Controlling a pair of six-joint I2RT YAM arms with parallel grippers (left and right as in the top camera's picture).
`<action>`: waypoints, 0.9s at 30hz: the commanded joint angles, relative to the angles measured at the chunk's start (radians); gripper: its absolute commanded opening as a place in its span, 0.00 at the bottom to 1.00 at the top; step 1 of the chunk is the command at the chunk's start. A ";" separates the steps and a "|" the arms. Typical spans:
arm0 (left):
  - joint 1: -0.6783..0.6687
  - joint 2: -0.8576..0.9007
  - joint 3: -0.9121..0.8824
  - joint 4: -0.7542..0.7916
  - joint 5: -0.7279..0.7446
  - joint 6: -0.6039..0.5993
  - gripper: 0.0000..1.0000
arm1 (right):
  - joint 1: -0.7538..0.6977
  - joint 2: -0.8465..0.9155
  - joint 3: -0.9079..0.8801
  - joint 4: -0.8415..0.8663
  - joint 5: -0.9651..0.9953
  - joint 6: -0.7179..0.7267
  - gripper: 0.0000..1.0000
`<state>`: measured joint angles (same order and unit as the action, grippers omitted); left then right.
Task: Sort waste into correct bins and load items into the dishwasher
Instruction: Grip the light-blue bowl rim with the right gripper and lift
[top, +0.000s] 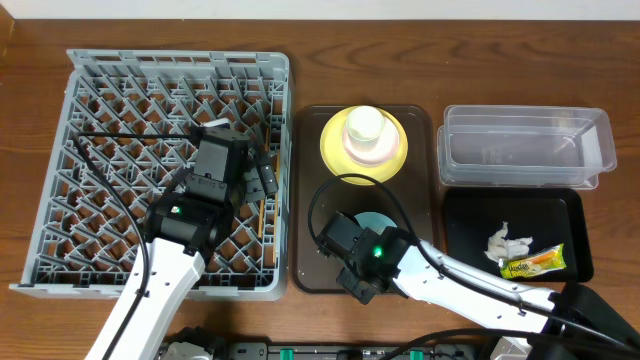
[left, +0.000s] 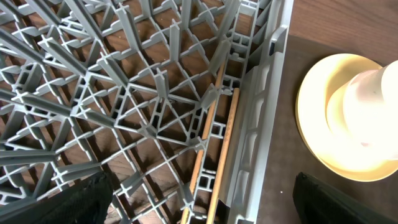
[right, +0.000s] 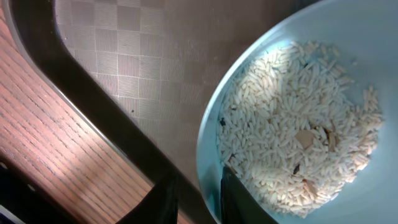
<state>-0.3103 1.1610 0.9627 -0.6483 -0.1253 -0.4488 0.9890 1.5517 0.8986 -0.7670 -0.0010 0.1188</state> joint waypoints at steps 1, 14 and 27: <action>0.004 -0.005 0.014 -0.003 0.003 -0.002 0.94 | 0.007 0.007 0.005 0.000 0.003 -0.023 0.28; 0.004 -0.005 0.014 -0.003 0.003 -0.002 0.94 | 0.007 0.008 -0.019 0.031 0.004 -0.023 0.17; 0.004 -0.005 0.014 -0.003 0.003 -0.002 0.93 | 0.007 0.008 -0.026 0.000 -0.008 -0.018 0.12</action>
<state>-0.3103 1.1610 0.9627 -0.6483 -0.1253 -0.4488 0.9890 1.5517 0.8871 -0.7593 -0.0025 0.0986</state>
